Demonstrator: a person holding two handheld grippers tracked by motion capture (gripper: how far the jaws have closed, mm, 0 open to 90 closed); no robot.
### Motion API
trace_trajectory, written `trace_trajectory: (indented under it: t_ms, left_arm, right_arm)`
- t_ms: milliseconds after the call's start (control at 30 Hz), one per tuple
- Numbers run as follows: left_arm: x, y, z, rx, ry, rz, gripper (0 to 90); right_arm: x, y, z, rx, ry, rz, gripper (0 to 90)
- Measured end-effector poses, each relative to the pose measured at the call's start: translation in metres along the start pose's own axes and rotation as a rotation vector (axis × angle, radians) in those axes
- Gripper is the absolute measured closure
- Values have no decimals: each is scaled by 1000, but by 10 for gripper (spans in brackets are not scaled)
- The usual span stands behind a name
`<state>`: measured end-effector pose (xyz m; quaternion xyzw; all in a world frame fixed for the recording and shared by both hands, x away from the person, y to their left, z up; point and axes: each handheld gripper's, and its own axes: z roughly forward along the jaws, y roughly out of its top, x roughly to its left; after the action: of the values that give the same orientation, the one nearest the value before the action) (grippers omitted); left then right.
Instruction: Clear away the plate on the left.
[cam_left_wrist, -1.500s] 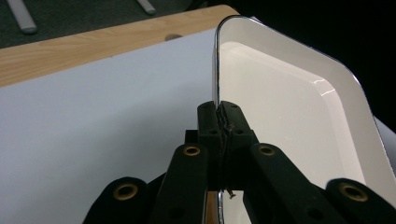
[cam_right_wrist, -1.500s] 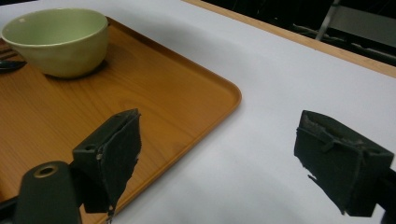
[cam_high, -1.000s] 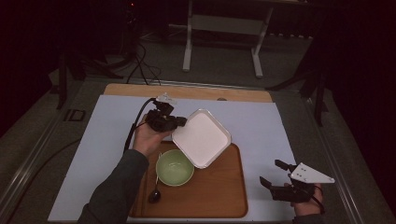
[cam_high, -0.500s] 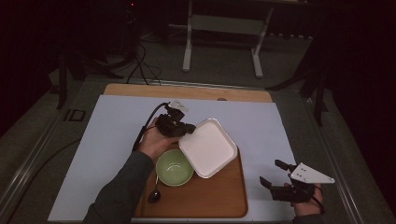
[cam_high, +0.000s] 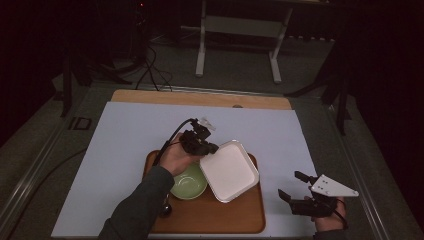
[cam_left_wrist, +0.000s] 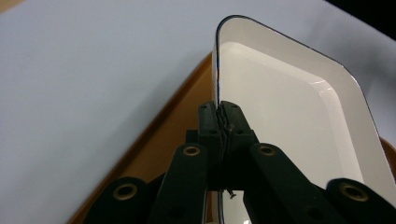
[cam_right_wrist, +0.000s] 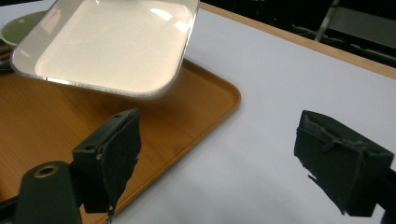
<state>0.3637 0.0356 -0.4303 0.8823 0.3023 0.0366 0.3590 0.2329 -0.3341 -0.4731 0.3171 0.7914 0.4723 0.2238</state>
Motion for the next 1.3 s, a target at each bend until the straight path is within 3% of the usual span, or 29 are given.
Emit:
trace_trajectory:
  t_ms: [433, 933, 1300]
  left_arm:
    - [-11, -3, 24, 91, -29, 37, 893]
    - [-17, -2, 47, 143, -74, 50, 893]
    - [-16, 1, 62, 138, -48, -7, 860]
  right_arm:
    - [0, 0, 0, 2, 0, -1, 146]
    - [0, 0, 1, 6, 2, -2, 147]
    - [0, 0, 1, 6, 3, -2, 147]
